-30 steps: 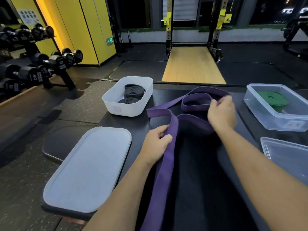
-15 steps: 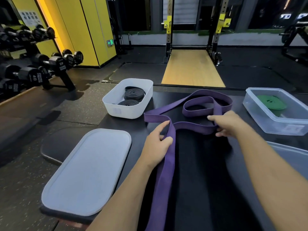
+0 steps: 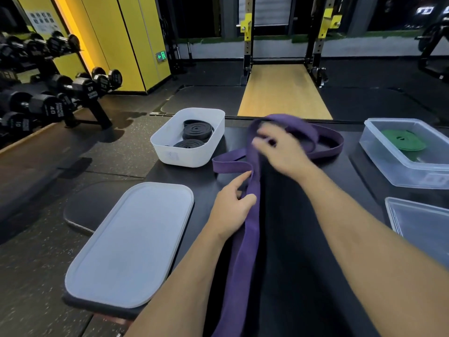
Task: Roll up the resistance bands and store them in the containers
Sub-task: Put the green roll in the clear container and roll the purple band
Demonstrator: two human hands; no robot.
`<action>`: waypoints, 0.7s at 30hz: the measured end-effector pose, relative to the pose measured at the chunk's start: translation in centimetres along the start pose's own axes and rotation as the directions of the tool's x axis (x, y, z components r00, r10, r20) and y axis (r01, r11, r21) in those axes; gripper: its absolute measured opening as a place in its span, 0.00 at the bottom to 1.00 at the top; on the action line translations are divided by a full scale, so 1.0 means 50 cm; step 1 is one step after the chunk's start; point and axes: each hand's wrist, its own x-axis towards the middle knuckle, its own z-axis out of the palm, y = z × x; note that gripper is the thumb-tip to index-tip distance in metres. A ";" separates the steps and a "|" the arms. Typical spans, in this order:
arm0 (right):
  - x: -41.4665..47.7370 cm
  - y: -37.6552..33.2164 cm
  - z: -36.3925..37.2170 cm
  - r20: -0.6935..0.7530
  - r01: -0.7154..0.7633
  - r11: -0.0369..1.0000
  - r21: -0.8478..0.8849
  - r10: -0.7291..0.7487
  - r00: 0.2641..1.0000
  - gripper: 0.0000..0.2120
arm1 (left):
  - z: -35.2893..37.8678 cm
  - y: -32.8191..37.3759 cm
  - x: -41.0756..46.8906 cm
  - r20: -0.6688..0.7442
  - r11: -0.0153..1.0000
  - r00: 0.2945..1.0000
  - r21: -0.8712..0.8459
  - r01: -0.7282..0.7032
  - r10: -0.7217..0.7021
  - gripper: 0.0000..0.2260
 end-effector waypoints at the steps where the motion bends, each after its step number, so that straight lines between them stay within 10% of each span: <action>1: -0.002 0.007 0.018 0.231 0.069 0.976 -0.207 -0.020 0.973 0.11 | 0.000 0.001 0.000 0.000 1.000 1.000 0.012 -0.010 0.010 0.31; 4: -0.030 0.036 0.040 0.302 0.081 0.890 -0.449 0.066 0.951 0.14 | 0.000 0.008 -0.002 0.032 0.999 0.999 0.034 -0.019 0.018 0.31; 10: -0.096 0.046 0.041 0.052 -0.158 0.979 -0.128 0.165 0.985 0.09 | 0.000 0.010 -0.007 0.018 0.999 1.000 0.045 -0.009 0.008 0.29; 15: -0.196 -0.022 0.032 0.298 -0.494 0.812 0.312 0.410 0.862 0.10 | -0.007 0.009 -0.004 0.014 1.000 1.000 -0.002 -0.009 0.009 0.27; 21: -0.296 -0.062 0.031 0.136 -0.466 0.782 0.413 0.453 0.881 0.16 | 0.006 0.021 -0.016 0.042 0.999 0.999 -0.032 0.008 -0.006 0.19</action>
